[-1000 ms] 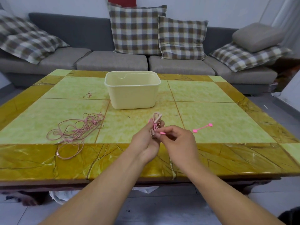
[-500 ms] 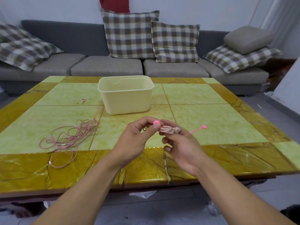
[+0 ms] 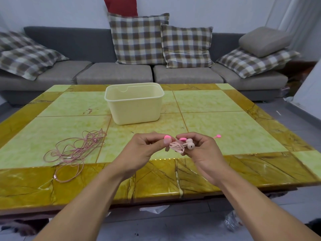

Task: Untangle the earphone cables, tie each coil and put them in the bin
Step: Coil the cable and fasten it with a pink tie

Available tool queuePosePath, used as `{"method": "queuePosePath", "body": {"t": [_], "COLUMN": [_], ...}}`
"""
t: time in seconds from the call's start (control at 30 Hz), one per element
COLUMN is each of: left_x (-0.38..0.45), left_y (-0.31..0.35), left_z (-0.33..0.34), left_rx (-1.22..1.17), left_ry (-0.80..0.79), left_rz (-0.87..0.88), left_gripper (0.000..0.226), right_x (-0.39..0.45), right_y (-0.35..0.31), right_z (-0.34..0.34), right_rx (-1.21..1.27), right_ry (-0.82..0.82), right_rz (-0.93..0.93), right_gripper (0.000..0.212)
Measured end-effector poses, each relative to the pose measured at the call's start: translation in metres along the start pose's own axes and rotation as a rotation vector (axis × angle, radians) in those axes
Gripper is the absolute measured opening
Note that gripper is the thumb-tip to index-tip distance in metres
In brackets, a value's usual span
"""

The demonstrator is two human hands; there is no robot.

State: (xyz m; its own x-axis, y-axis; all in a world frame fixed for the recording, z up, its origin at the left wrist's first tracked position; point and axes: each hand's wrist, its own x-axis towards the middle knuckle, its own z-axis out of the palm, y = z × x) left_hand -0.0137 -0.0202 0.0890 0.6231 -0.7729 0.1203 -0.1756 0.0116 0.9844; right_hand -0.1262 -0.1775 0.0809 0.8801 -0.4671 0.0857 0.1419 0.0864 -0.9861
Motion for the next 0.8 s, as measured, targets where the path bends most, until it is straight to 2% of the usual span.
{"method": "queuePosePath", "body": {"t": [0.2, 0.37, 0.5, 0.63, 0.7, 0.8], "left_x": [-0.008, -0.008, -0.007, -0.006, -0.005, -0.004], "left_y": [0.002, -0.005, -0.009, -0.016, -0.019, -0.022], "left_z": [-0.002, -0.002, -0.002, 0.003, 0.007, 0.012], "left_rx": [-0.171, -0.355, -0.390, -0.402, -0.363, -0.300], "left_ry": [-0.124, -0.125, -0.084, 0.001, 0.013, -0.015], "left_rz": [-0.206, -0.335, -0.396, -0.403, -0.363, -0.300], "left_gripper": [0.027, 0.031, 0.028, 0.024, 0.024, 0.025], "right_x": [-0.002, -0.003, -0.004, -0.007, -0.008, -0.007], "right_y": [-0.003, -0.004, -0.008, -0.005, -0.003, -0.003], "right_z": [-0.003, -0.003, -0.008, -0.006, -0.001, 0.003], "right_rx": [-0.047, -0.272, -0.510, -0.725, -0.696, -0.563], "right_ry": [-0.053, -0.113, -0.167, -0.179, -0.134, -0.036], "right_rz": [-0.025, -0.086, -0.094, -0.179, -0.207, -0.155], "right_gripper": [0.016, 0.016, 0.013, 0.016, 0.015, 0.011]}}
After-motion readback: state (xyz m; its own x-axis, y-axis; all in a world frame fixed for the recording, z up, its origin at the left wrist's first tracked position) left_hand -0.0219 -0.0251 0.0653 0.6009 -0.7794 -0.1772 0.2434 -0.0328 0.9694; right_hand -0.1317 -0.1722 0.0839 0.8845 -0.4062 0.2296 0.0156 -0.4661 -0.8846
